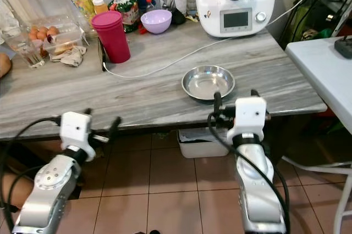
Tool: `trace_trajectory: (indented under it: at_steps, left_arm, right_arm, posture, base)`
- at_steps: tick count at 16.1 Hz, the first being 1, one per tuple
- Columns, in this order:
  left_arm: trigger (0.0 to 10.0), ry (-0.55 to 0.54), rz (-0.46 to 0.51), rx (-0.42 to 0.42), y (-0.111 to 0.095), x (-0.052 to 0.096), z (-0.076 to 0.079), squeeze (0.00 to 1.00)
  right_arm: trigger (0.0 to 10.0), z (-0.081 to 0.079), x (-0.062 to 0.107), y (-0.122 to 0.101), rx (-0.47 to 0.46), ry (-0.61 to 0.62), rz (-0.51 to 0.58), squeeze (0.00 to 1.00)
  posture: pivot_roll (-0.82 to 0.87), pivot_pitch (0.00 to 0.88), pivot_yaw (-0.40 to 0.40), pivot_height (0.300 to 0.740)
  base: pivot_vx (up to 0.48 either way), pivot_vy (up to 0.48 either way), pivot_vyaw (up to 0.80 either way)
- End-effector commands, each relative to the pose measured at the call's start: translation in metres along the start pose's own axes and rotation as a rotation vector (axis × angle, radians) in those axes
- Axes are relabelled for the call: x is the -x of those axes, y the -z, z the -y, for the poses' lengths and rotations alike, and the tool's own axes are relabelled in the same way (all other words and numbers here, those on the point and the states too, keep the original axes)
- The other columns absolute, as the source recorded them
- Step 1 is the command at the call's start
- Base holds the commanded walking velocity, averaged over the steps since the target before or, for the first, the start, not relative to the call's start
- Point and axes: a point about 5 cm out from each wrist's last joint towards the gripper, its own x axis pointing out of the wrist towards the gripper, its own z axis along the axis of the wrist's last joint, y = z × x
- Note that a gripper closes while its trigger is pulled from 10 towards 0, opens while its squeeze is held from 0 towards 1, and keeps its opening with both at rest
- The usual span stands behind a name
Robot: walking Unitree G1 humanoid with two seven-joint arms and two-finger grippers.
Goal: Setting the table
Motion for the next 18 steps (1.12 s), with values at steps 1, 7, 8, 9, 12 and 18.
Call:
trace_trajectory:
  at_steps: [1,7,8,9,12,18]
  left_arm:
    - [10.0,-0.074,-0.007,-0.035,0.002,0.002,-0.015,0.0]
    - [10.0,-0.155,-0.048,-0.069,0.016,0.014,-0.029,0.0]
    - [10.0,-0.155,-0.049,-0.073,0.017,0.014,-0.028,0.0]
    - [10.0,-0.151,-0.051,-0.073,0.017,0.015,-0.028,0.0]
    - [10.0,-0.139,-0.048,-0.072,0.017,0.011,-0.025,0.0]
    - [10.0,-0.029,-0.012,-0.009,0.007,0.002,-0.018,0.0]
  right_arm:
    - [10.0,0.0,0.002,-0.006,0.026,0.01,0.013,0.0]
    - [10.0,0.009,0.033,0.005,0.018,0.018,-0.106,0.0]
    - [10.0,0.008,0.037,0.005,0.015,0.012,-0.11,0.0]
    - [10.0,0.007,0.041,0.003,0.033,0.006,-0.1,0.0]
    - [10.0,0.008,0.041,-0.001,0.048,0.017,-0.09,0.0]
    - [10.0,0.009,0.035,-0.008,0.077,0.011,-0.06,0.0]
  posture:
    - [-0.19,0.019,0.124,0.74]
    - [-0.2,0.01,0.125,0.74]
    - [-0.2,0.011,0.13,0.74]
    - [-0.2,0.011,0.132,0.74]
    - [-0.21,0.011,0.137,0.74]
    - [-0.23,0.009,0.161,0.74]
  base:
    - [0.0,0.0,0.0]
    - [0.0,0.0,0.0]
    - [0.0,0.0,0.0]
    - [0.0,0.0,0.0]
    - [0.0,0.0,0.0]
    - [0.0,0.0,0.1]
